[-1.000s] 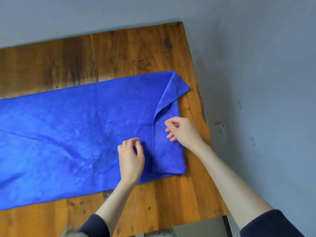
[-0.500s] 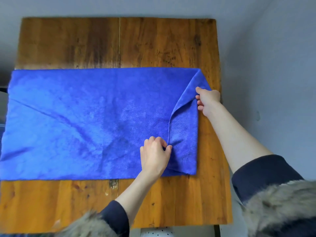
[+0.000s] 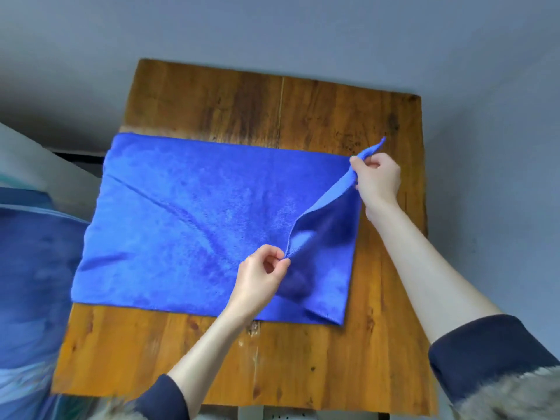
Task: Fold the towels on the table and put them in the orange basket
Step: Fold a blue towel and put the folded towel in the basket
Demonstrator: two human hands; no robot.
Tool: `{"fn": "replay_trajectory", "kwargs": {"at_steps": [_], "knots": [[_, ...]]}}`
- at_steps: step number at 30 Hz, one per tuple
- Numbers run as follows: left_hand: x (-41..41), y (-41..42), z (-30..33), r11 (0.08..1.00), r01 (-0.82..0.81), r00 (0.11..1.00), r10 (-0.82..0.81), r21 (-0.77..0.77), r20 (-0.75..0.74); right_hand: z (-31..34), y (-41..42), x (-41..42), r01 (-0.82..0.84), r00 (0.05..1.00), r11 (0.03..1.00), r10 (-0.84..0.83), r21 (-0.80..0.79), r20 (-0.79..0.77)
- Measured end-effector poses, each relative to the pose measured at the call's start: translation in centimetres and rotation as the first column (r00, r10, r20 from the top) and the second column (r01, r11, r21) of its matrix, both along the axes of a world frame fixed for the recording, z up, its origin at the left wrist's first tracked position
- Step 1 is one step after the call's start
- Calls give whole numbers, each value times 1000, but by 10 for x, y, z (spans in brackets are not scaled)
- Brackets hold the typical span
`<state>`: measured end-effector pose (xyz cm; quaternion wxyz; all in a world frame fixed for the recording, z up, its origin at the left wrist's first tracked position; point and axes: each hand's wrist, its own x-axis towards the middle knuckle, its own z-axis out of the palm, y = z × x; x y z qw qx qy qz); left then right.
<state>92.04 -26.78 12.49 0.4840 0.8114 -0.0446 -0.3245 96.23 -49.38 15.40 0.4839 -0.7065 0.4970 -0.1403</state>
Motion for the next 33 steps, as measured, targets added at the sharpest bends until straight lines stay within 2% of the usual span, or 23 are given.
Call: {"fn": "replay_trajectory", "kwargs": {"at_steps": [6,11,16,19,22,24,26,28,31,33], "knots": [[29,101,25,985,-152,982,161,-84,101,37,92,56,-165,984,983,169,-80,56],[63,169,44,937,-304,905,340,-170,256,57,167,109,-279,953,960,280,-28,115],[89,219,46,877,-436,820,479,-201,314,63,231,155,-370,915,929,366,-10,168],[100,241,36,837,-519,782,546,-171,301,57,259,172,-429,887,903,423,-8,186],[109,255,13,821,-571,800,558,-7,219,41,276,179,-486,862,870,459,89,214],[112,261,-4,827,-543,837,519,147,172,20,276,177,-502,863,855,486,132,135],[111,263,-15,830,-481,876,438,283,202,-6,268,167,-557,825,829,560,51,-80],[108,258,-19,818,-436,895,349,375,277,-28,253,150,-640,746,767,608,-42,-273],[103,243,-25,879,-295,931,177,374,318,-56,221,125,-767,617,623,651,-153,-443],[98,229,-30,918,-165,959,63,361,276,-71,197,110,-848,496,501,641,-170,-586]]}}
